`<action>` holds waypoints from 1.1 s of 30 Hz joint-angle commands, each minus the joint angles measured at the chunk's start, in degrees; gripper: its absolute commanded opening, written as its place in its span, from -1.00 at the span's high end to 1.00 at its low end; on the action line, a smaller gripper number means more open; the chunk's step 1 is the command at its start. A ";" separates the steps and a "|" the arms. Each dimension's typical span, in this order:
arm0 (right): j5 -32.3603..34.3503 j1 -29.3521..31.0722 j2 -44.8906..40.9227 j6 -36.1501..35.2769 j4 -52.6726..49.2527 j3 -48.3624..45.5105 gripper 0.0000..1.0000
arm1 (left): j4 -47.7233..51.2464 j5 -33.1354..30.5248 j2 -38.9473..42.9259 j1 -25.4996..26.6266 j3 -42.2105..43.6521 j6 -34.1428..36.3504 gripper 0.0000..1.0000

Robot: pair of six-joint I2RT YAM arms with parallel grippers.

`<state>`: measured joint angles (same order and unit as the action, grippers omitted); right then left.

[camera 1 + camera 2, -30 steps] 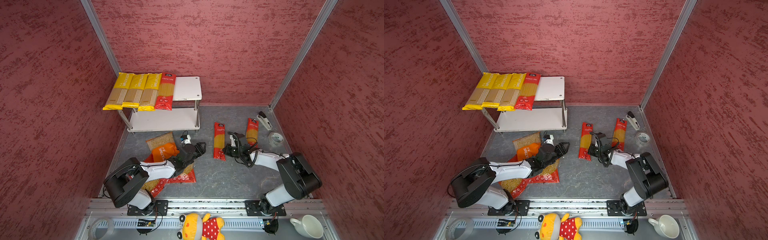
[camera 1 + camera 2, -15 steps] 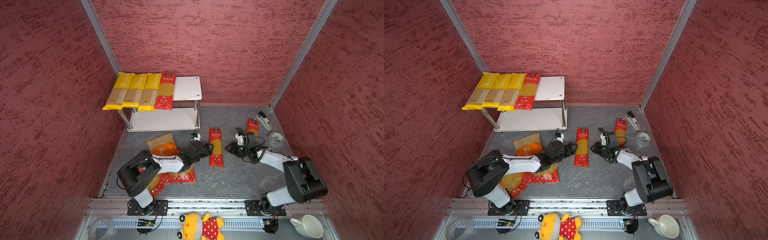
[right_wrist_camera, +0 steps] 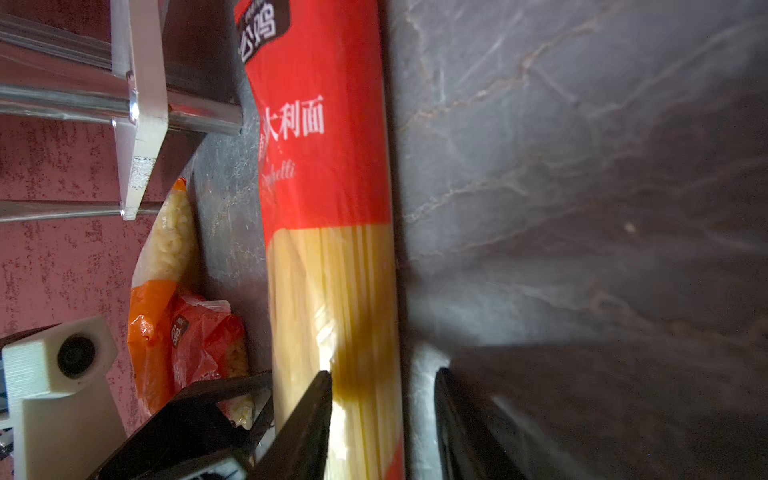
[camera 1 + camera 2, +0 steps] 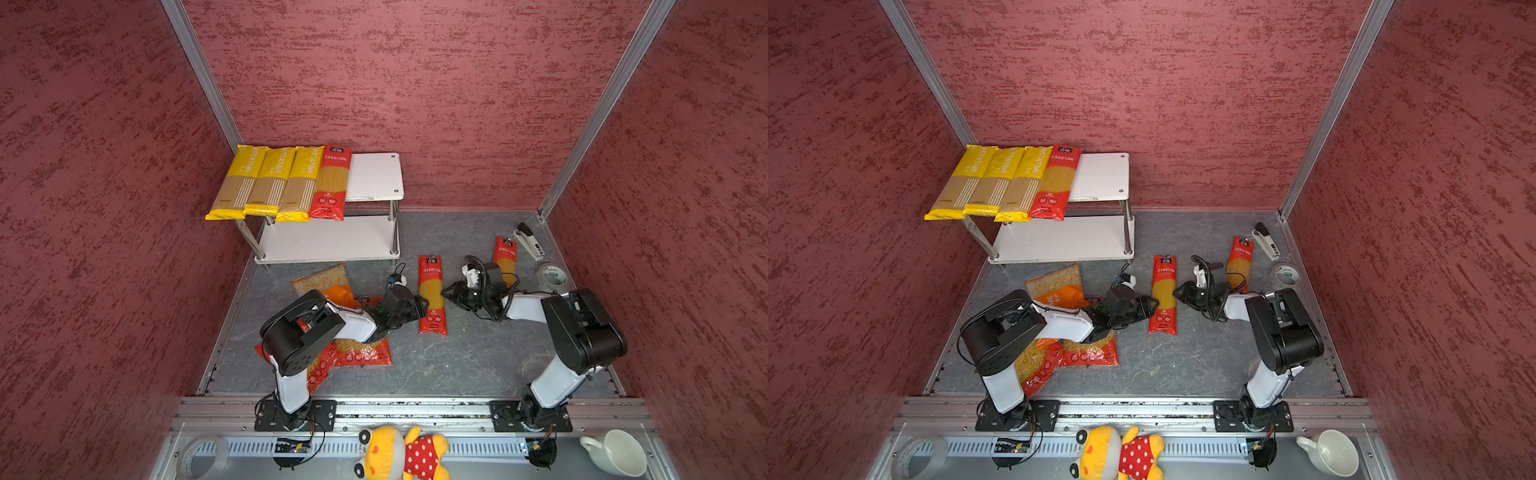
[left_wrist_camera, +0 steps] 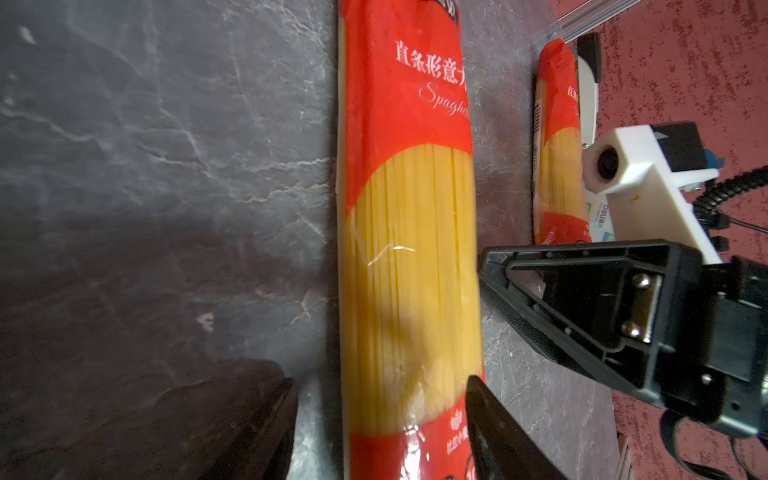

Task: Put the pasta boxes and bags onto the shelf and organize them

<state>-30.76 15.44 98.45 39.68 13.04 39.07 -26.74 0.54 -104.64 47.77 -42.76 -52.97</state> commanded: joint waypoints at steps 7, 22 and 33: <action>2.14 5.73 3.31 4.26 2.79 0.81 0.61 | -2.24 2.08 -2.39 -1.34 1.01 -0.70 -0.10; -1.08 3.36 -1.29 4.26 0.99 0.11 0.34 | -4.07 2.78 -2.59 -1.98 2.42 -1.38 0.41; -0.50 2.06 3.51 1.83 -2.02 1.10 0.05 | -3.74 2.51 -2.86 -2.13 2.52 -1.91 0.28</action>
<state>-30.92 17.72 98.91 42.17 12.56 40.01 -31.33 2.72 -105.86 45.89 -40.27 -54.83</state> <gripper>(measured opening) 0.471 0.358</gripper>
